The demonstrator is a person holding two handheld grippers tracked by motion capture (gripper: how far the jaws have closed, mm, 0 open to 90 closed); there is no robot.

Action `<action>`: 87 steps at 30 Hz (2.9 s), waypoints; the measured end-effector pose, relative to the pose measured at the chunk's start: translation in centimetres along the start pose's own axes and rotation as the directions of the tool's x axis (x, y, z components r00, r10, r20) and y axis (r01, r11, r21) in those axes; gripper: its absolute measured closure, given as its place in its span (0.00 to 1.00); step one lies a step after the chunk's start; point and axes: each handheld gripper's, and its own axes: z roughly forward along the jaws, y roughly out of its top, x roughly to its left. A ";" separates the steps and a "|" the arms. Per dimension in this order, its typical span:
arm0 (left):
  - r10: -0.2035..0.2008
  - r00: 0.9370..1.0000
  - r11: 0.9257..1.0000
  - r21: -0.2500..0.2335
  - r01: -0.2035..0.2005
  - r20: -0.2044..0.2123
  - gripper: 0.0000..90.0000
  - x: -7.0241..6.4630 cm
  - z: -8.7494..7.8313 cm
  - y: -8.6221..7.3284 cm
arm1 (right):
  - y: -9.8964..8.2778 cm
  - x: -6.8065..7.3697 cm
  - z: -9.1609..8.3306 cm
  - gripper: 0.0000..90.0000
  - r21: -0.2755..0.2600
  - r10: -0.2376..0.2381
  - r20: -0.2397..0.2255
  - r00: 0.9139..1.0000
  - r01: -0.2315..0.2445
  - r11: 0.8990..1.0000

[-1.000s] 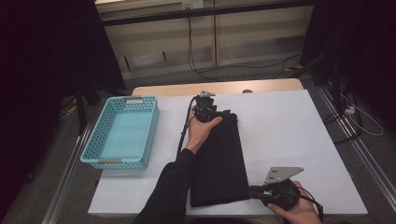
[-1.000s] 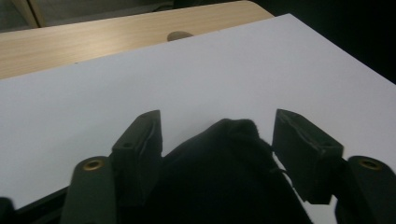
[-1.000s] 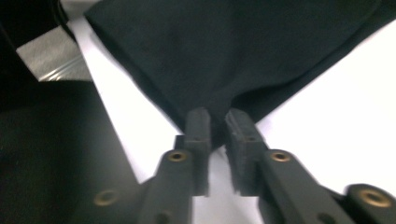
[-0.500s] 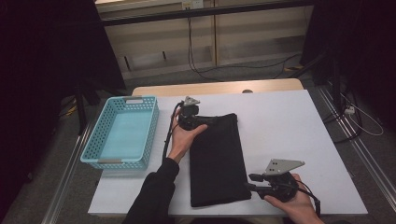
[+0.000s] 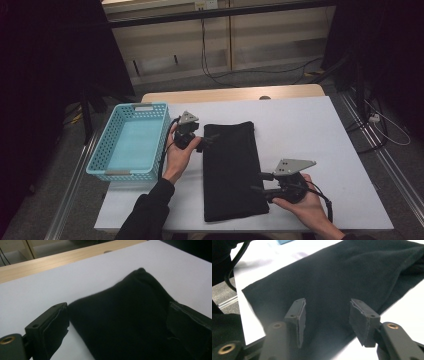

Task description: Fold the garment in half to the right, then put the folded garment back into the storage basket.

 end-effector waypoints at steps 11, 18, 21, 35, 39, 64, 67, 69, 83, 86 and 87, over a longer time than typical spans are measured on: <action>0.038 0.999 0.999 -0.005 -0.038 0.003 0.06 -2.0 -3.0 -2.3 | 0.5 0.2 1.4 0.32 0.029 -0.034 -0.002 0.999 0.034 0.999; 0.059 0.998 0.998 0.000 -0.059 0.011 0.06 -3.5 -4.3 -3.5 | 0.3 0.0 1.4 0.27 0.027 -0.020 -0.013 1.000 0.020 0.999; 0.059 0.998 0.998 0.003 -0.059 0.002 0.06 -4.0 -4.9 -4.2 | 0.3 0.2 1.4 0.27 0.027 -0.021 -0.020 1.000 0.021 0.999; 0.001 1.000 1.000 -0.022 -0.001 -0.001 0.05 -3.8 -8.0 -6.9 | 0.8 0.9 2.0 0.26 0.043 -0.057 -0.072 0.996 0.060 0.997; -0.003 1.000 1.000 -0.016 0.003 -0.003 0.05 -3.6 -8.1 -7.3 | 1.1 1.5 2.5 0.27 0.052 -0.071 -0.112 0.991 0.077 0.996; 0.028 1.000 1.000 0.011 -0.028 -0.010 0.05 -3.7 -7.6 -7.9 | 0.6 5.3 5.6 0.45 0.172 -0.240 -0.278 0.930 0.294 0.940; 0.020 1.000 1.000 0.008 -0.020 -0.009 0.05 -3.7 -7.6 -7.9 | 0.3 5.5 6.1 0.42 0.201 -0.226 -0.298 0.927 0.292 0.935; 0.022 1.000 1.000 0.008 -0.022 -0.011 0.05 -3.6 -7.5 -7.9 | 0.3 5.6 6.2 0.42 0.199 -0.235 -0.297 0.925 0.301 0.933; 0.019 1.000 1.000 -0.005 -0.019 -0.013 0.06 -3.7 -7.1 -7.7 | 0.0 5.6 6.2 0.66 0.174 -0.314 -0.235 0.920 0.357 0.918; 0.008 1.000 1.000 -0.005 -0.008 -0.016 0.06 -3.7 -6.7 -7.5 | 0.1 5.6 6.3 0.71 0.177 -0.310 -0.224 0.924 0.352 0.919; 0.012 1.000 1.000 -0.007 -0.012 -0.020 0.06 -3.7 -6.6 -7.4 | 0.1 5.5 6.3 0.72 0.175 -0.311 -0.227 0.923 0.353 0.919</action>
